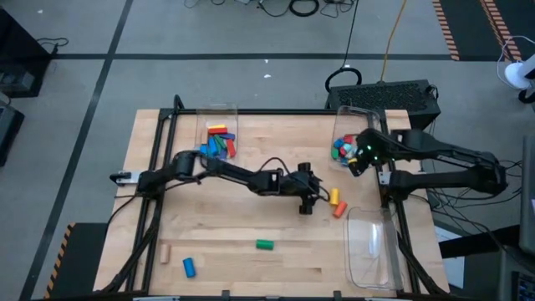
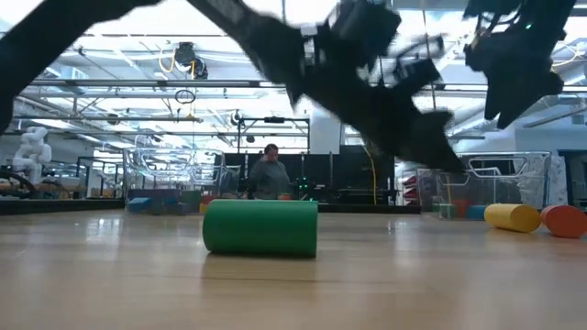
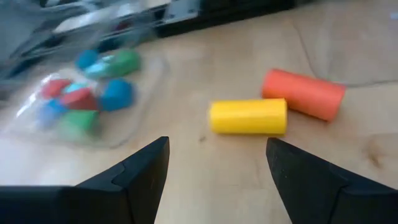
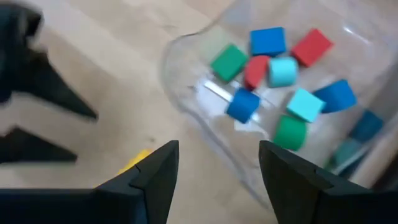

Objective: Sort blocks by size
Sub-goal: Put the brown cylindrical block into the bottom transparent bin

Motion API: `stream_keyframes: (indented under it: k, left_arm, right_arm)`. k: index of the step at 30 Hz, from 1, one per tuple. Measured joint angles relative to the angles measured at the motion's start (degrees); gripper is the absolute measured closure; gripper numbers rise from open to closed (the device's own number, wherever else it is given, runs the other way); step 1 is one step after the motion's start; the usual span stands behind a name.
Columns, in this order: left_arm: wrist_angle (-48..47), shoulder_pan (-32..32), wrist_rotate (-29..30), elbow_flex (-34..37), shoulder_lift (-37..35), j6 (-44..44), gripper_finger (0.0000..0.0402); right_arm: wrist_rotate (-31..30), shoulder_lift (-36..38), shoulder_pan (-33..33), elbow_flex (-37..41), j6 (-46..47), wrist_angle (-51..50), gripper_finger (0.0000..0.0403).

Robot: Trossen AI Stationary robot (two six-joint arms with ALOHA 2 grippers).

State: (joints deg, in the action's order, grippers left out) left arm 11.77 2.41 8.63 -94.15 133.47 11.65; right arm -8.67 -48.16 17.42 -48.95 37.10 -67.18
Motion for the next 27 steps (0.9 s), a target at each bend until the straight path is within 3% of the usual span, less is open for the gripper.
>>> stream_keyframes:
  k: [6, 15, 21, 27]
  left_arm:
    - [-18.42, -0.19, 3.71, -0.11, -9.46, -7.56, 0.0132]
    - [-37.06, 2.79, 6.64, -0.01, -13.49, -15.65, 0.0132]
    - [-37.7, 5.39, 8.19, 0.5, -13.62, -17.1, 0.0132]
    - [-37.02, 8.09, 8.2, 0.63, -13.57, -18.88, 0.0132]
  right_arm:
    - [-2.5, 2.97, -9.5, 0.0, 3.64, 2.87, 0.0198]
    - [-4.8, 0.65, -21.26, 0.0, 3.99, 13.63, 0.0198]
    - [-5.6, -4.53, -28.54, 0.0, 5.57, 13.67, 0.0198]
    - [-10.88, -11.41, -34.89, 0.0, 8.0, 17.16, 0.0198]
